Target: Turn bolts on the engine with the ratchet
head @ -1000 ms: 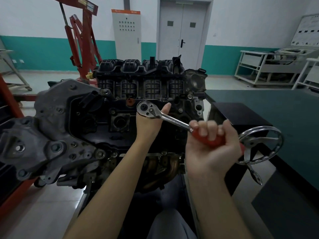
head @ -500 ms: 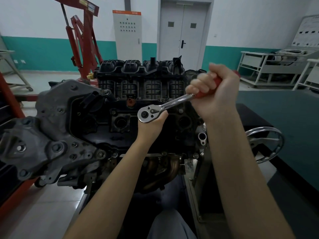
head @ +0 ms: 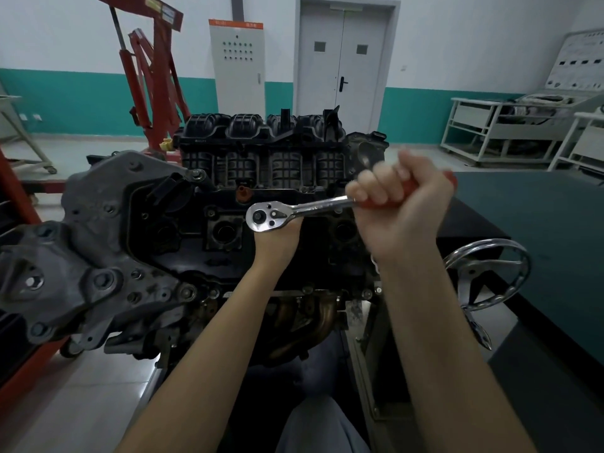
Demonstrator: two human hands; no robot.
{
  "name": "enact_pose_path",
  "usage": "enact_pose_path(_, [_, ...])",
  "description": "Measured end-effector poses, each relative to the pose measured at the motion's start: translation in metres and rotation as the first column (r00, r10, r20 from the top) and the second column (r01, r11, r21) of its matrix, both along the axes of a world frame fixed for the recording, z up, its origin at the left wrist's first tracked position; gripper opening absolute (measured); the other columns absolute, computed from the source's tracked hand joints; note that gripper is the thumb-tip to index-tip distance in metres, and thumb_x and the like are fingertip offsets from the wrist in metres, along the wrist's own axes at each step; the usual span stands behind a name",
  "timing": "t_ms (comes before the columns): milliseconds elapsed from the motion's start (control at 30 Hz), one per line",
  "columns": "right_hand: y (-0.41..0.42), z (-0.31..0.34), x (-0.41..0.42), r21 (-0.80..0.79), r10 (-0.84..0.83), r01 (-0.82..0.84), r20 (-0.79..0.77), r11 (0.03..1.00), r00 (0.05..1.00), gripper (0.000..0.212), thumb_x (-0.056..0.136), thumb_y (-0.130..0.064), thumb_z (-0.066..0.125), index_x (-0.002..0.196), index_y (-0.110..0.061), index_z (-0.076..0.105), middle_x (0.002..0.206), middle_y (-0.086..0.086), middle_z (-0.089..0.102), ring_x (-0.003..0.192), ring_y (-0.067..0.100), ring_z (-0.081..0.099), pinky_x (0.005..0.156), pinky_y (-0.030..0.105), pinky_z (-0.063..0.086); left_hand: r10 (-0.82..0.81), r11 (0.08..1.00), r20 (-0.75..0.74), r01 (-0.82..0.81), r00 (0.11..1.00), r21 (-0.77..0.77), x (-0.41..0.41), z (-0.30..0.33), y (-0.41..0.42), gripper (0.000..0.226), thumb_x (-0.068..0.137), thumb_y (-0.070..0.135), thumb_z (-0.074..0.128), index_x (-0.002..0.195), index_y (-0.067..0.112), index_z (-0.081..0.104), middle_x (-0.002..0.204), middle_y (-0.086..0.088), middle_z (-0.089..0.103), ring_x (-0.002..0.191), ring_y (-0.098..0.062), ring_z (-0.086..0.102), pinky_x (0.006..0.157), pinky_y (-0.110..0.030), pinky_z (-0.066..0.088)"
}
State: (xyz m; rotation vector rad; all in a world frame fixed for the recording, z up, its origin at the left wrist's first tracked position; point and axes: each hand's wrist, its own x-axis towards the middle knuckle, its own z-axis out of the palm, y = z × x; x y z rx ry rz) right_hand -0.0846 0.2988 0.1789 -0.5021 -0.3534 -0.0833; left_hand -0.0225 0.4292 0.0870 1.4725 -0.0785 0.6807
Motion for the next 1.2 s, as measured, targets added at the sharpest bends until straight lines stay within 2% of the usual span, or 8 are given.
enact_pose_path(167, [0.003,0.037,0.025,-0.155,0.102,-0.115,-0.093,0.981,0.990,0.039,0.090,-0.009,0.040,0.053,-0.017,0.032,0.040,-0.006,0.024,0.036,0.010,0.022,0.040,0.020,0.028,-0.047,0.998,-0.059,0.049,0.997,0.033,-0.003,0.000,-0.001,0.057,0.085,0.002,0.056,0.042,0.029,0.029,0.041,0.018,0.031,0.037,-0.002,0.029,0.041,-0.011,0.027])
enact_pose_path(300, [0.011,0.005,-0.001,0.027,-0.075,0.077,-0.087,0.997,0.993,0.035,0.088,-0.008,0.042,0.057,-0.018,0.032,0.042,-0.006,0.026,0.039,0.011,0.023,0.043,0.021,0.029,-0.013,0.997,-0.103,0.005,0.995,-0.078,0.001,-0.002,0.002,0.048,0.087,0.005,0.061,0.049,0.024,0.040,0.041,0.016,0.040,0.041,0.000,0.036,0.045,-0.015,0.034])
enact_pose_path(400, [0.020,-0.033,-0.033,0.238,-0.160,0.173,-0.070,0.956,0.985,0.030,0.081,-0.012,0.048,0.055,-0.018,0.036,0.044,-0.004,0.029,0.042,0.013,0.030,0.048,0.025,0.038,-0.005,1.000,0.003,0.005,1.000,-0.008,0.000,0.002,0.000,0.049,0.089,0.003,0.062,0.054,0.018,0.031,0.040,0.017,0.035,0.041,0.001,0.034,0.046,-0.009,0.031])
enact_pose_path(500, [0.025,-0.050,-0.046,0.286,-0.159,0.169,-0.059,0.943,0.985,0.030,0.080,-0.017,0.048,0.051,-0.018,0.039,0.044,-0.002,0.030,0.043,0.014,0.033,0.051,0.027,0.042,-0.023,1.000,0.031,0.022,0.999,0.016,-0.002,0.003,0.000,0.055,0.090,0.004,0.063,0.051,0.019,0.027,0.038,0.016,0.031,0.039,0.000,0.030,0.044,-0.010,0.030])
enact_pose_path(733, [0.007,0.011,0.004,-0.006,-0.047,0.047,-0.041,0.999,0.998,0.038,0.089,-0.007,0.039,0.055,-0.018,0.031,0.039,-0.006,0.024,0.037,0.011,0.021,0.044,0.019,0.028,0.001,0.996,-0.079,-0.008,0.997,-0.092,-0.003,0.004,-0.002,0.047,0.087,0.006,0.063,0.052,0.023,0.037,0.048,0.013,0.038,0.041,-0.001,0.035,0.046,-0.014,0.033])
enact_pose_path(867, [0.011,0.041,0.025,-0.178,0.044,-0.059,-0.085,0.982,0.995,0.036,0.088,-0.007,0.041,0.055,-0.017,0.031,0.039,-0.006,0.025,0.036,0.010,0.021,0.042,0.020,0.025,-0.038,0.999,-0.111,0.036,0.993,-0.027,-0.005,0.004,-0.002,0.054,0.084,0.010,0.059,0.042,0.027,0.030,0.043,0.017,0.031,0.040,-0.002,0.030,0.043,-0.014,0.030])
enact_pose_path(1067, [0.016,-0.011,-0.017,0.118,-0.141,0.149,-0.071,0.982,0.987,0.036,0.089,-0.009,0.042,0.055,-0.018,0.034,0.042,-0.005,0.027,0.039,0.012,0.026,0.045,0.021,0.033,-0.022,0.999,-0.080,0.018,0.997,-0.048,-0.001,0.002,0.002,0.044,0.086,0.001,0.060,0.053,0.021,0.038,0.044,0.017,0.037,0.044,-0.001,0.035,0.048,-0.014,0.032])
enact_pose_path(1200, [0.030,-0.051,-0.049,0.310,-0.154,0.167,-0.066,0.936,0.986,0.031,0.080,-0.017,0.048,0.050,-0.018,0.038,0.044,-0.002,0.030,0.043,0.014,0.033,0.051,0.025,0.042,-0.014,1.000,0.013,0.014,1.000,-0.009,-0.002,0.003,0.002,0.055,0.088,0.003,0.062,0.052,0.020,0.025,0.039,0.017,0.029,0.040,-0.001,0.028,0.045,-0.012,0.029])
